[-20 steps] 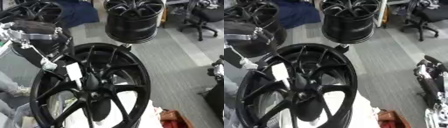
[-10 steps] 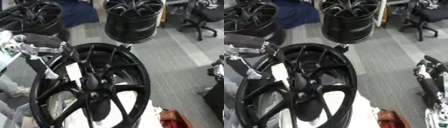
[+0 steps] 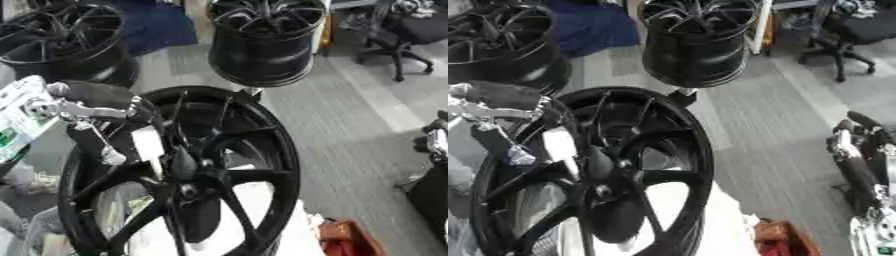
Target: Pull the pin out of the wheel hub.
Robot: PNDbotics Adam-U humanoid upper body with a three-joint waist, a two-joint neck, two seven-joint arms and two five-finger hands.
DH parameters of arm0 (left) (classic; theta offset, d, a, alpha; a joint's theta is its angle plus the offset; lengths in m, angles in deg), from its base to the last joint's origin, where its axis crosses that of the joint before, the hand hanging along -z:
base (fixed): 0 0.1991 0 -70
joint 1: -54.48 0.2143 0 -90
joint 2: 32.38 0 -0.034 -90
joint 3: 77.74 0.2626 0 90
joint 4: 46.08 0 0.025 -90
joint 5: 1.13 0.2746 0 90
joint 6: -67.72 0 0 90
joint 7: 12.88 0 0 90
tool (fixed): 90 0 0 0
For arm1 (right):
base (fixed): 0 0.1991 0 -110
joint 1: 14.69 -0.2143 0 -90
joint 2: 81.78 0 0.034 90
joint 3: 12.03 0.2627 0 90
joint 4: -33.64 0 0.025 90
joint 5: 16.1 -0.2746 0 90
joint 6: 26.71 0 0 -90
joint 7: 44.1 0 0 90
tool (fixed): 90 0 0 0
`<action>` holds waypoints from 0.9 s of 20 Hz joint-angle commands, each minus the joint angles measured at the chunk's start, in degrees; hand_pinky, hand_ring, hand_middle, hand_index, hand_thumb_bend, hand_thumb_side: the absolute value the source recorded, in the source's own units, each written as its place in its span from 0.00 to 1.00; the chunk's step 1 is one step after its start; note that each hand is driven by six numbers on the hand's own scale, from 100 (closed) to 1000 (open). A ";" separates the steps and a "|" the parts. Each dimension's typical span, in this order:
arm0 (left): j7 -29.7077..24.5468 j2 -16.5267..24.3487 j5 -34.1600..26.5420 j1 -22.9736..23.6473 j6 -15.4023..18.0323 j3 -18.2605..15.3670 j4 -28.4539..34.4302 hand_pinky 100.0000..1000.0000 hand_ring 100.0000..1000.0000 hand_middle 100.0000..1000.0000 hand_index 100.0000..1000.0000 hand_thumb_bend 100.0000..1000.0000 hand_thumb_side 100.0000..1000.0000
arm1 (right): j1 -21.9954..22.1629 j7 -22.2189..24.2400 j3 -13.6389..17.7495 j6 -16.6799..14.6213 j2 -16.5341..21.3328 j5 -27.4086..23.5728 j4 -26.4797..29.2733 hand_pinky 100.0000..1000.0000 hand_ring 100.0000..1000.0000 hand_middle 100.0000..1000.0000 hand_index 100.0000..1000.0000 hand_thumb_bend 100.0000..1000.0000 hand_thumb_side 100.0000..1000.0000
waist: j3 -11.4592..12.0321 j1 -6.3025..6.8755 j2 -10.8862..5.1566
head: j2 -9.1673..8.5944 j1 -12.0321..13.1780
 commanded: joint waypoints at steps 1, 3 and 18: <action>-13.26 0.31 -0.56 -1.27 13.07 -0.75 -0.21 0.60 0.48 0.53 0.65 0.00 0.13 | -0.42 0.13 0.20 -0.09 0.77 -0.25 0.69 0.53 0.51 0.53 0.77 0.00 0.34 | -0.09 -0.03 -0.42 | -0.14 -0.13; -13.26 0.22 -1.44 -1.38 12.33 -1.02 -0.18 0.59 0.45 0.47 0.59 0.00 0.14 | -0.42 0.10 0.23 -0.08 0.76 -0.25 0.66 0.53 0.51 0.53 0.77 0.00 0.34 | -0.11 -0.03 -0.42 | -0.14 -0.18; -13.26 4.70 -11.91 -1.32 4.85 -8.62 7.14 0.57 0.41 0.37 0.49 0.00 0.16 | -0.37 -0.11 0.53 -0.11 0.67 -0.20 0.59 0.54 0.51 0.53 0.77 0.00 0.34 | 0.22 -0.06 -0.60 | -0.14 -0.63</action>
